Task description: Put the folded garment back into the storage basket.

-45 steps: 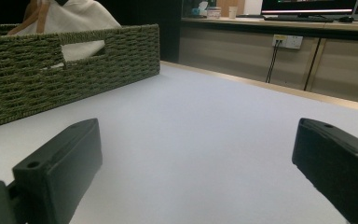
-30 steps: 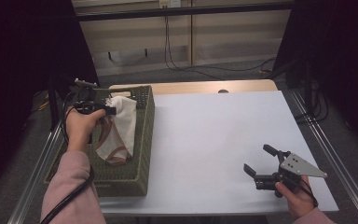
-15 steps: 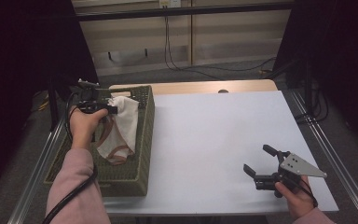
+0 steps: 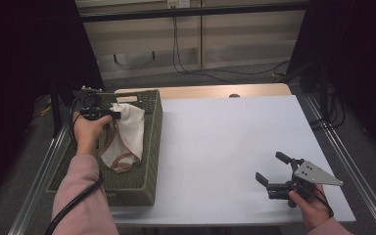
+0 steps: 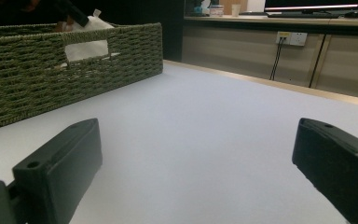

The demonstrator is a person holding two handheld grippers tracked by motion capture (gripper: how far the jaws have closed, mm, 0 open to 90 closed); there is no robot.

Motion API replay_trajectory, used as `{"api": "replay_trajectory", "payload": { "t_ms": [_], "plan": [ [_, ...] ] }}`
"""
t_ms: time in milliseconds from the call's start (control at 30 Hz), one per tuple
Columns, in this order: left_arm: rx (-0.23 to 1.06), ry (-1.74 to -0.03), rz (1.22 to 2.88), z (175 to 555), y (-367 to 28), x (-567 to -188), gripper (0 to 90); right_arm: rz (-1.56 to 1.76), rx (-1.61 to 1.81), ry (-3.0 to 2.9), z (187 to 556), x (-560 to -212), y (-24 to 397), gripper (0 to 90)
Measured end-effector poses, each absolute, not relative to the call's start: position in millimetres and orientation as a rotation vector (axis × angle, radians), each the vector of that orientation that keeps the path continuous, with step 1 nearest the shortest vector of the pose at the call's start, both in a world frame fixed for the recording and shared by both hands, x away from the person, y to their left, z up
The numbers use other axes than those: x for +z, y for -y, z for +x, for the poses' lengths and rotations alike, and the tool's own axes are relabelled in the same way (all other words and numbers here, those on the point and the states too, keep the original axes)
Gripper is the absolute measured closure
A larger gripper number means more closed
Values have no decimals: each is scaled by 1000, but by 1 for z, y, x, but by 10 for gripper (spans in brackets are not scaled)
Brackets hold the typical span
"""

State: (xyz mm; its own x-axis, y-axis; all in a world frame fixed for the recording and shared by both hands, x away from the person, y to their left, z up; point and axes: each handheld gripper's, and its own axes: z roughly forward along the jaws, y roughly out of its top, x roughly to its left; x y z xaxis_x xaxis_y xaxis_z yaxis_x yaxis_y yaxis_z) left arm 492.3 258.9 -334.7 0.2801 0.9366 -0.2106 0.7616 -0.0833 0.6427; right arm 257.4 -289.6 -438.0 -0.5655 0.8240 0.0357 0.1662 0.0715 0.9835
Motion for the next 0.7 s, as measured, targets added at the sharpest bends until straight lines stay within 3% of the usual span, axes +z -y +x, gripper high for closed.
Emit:
{"api": "replay_trajectory", "payload": {
  "t_ms": [133, 200, 233, 267, 700],
  "plan": [
    [387, -1516, 1924, 491, -264, -333, 685, 980, 1542, -1799, 258, -438, 290, 11],
    [386, -1527, 1841, 490, -262, -334, 672, 981, 1538, -1801, 257, -438, 290, 10],
    [384, -1488, 1938, 489, -267, -332, 663, 978, 1537, -1803, 257, -438, 289, 10],
    [396, -1515, 1856, 488, -263, -334, 645, 967, 1533, -1805, 258, -438, 290, 10],
    [366, -1434, 1786, 464, -259, -321, 519, 958, 1537, -1802, 258, -437, 289, 11]
  ]
}}
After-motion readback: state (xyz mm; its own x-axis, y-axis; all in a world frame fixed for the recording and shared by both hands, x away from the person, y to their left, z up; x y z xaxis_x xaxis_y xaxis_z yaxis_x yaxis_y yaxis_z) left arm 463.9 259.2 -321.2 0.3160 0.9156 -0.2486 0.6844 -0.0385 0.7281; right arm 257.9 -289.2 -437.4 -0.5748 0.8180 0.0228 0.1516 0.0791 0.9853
